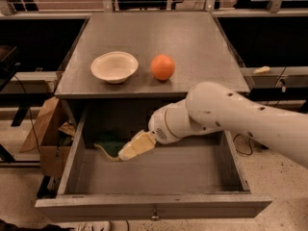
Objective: Pick sponge from top drawer and place on counter
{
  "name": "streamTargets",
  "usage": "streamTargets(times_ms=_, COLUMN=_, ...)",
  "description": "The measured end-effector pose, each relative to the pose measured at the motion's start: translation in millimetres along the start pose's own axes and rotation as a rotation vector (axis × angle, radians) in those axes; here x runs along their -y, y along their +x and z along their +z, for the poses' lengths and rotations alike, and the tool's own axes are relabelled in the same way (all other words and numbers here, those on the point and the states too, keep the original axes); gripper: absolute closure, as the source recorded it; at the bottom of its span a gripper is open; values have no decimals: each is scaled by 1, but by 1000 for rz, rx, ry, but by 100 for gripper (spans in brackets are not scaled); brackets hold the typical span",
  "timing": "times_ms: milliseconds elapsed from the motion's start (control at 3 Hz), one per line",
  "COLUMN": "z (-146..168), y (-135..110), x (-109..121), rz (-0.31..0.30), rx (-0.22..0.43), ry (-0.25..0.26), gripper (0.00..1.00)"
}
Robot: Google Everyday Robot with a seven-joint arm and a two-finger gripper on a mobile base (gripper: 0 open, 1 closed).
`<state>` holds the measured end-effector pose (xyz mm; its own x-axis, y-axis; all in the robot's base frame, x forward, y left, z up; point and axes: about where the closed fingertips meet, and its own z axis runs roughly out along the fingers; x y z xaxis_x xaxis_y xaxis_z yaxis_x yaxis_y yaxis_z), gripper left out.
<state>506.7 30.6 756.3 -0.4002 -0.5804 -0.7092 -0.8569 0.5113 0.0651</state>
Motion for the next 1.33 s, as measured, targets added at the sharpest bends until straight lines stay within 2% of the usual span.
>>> streamTargets(times_ms=333, z=50, y=6, x=0, rz=-38, rx=35, ry=-33, gripper=0)
streamTargets(times_ms=667, z=95, y=1, x=1, rz=-94, rx=58, ry=-65, gripper=0)
streamTargets(times_ms=1000, z=128, y=-8, x=-8, rz=-138, rx=85, ry=-114, gripper=0)
streamTargets(times_ms=1333, z=128, y=-8, x=-9, rz=-139, rx=85, ry=-114, gripper=0)
